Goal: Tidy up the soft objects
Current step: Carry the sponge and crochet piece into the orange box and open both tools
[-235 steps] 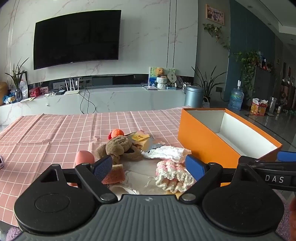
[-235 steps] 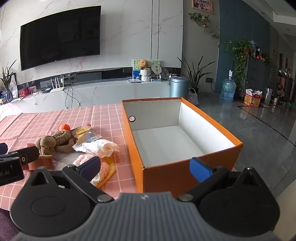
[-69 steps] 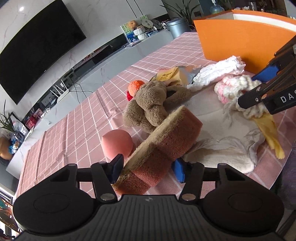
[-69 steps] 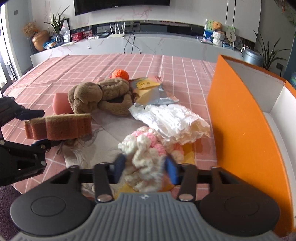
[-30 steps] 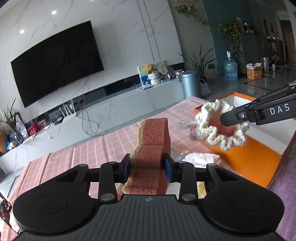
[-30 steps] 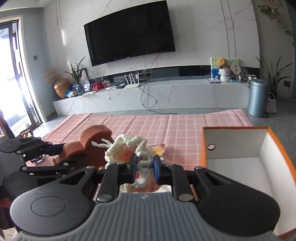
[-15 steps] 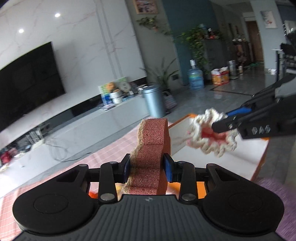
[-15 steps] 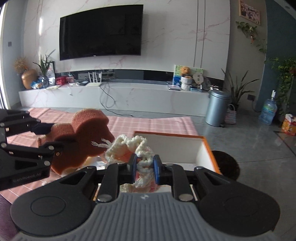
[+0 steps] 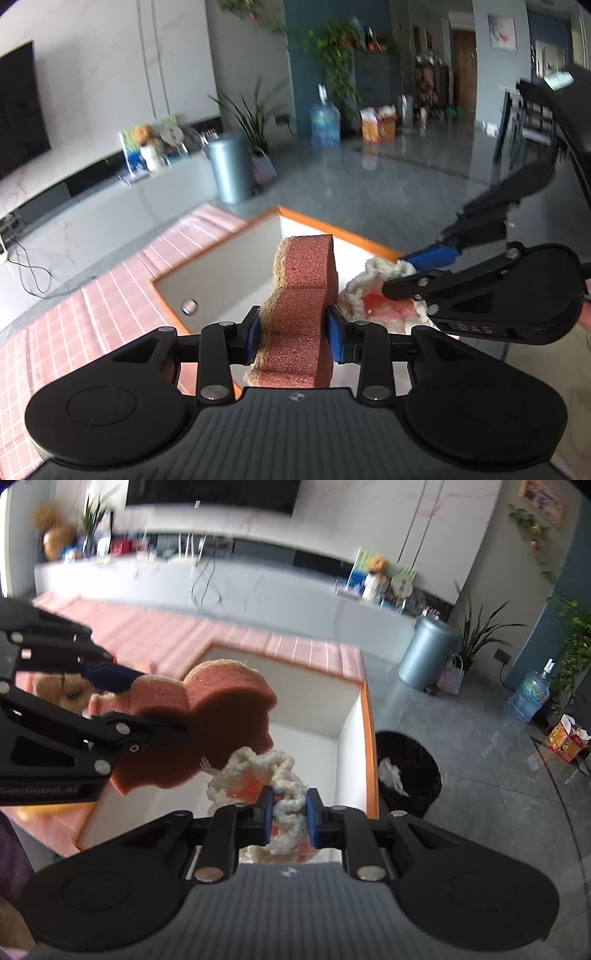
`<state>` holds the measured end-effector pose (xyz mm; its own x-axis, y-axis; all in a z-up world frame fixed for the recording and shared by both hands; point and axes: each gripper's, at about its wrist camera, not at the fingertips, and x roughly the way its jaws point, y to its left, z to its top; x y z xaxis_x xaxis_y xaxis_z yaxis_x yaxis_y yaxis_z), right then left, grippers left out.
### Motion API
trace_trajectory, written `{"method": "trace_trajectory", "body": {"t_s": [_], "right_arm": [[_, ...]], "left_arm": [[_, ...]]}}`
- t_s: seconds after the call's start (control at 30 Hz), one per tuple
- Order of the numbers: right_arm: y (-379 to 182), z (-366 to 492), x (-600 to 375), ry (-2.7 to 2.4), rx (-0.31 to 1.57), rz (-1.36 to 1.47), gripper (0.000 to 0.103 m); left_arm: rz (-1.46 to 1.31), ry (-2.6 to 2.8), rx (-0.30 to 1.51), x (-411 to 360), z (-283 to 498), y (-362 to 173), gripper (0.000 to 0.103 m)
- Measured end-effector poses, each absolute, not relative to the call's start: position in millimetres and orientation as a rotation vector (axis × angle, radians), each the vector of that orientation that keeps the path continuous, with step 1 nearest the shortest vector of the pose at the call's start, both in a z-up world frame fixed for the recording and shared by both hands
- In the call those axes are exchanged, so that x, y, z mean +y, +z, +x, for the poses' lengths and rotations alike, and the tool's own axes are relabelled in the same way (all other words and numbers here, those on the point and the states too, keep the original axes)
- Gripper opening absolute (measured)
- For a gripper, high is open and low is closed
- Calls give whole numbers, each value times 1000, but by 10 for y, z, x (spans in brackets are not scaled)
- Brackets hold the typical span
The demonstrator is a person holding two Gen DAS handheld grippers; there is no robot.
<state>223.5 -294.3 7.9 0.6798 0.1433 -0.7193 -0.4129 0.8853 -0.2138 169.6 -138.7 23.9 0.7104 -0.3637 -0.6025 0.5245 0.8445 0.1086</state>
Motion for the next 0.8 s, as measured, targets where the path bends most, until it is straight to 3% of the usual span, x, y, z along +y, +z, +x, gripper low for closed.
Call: {"method": "trace_trajectory", "body": {"t_s": [0.5,0.6,0.77,0.8], "right_arm": [[-414,2543,-2869,359,974,-512,18],[-400,2542,-2876,358,979,-523,20],[-391,2531,-2886,342,999,-519,34],[-385,2532,-2889,340,1000,-516,36]], "left_arm": [[346,-554,855,-1615,2012,-281,39],[352,-555,871,-1619,2027,-318,40],[389,-537,893,-1696,2035,-387,42],[384,-536,900,-1705,2018,-382,47]]}}
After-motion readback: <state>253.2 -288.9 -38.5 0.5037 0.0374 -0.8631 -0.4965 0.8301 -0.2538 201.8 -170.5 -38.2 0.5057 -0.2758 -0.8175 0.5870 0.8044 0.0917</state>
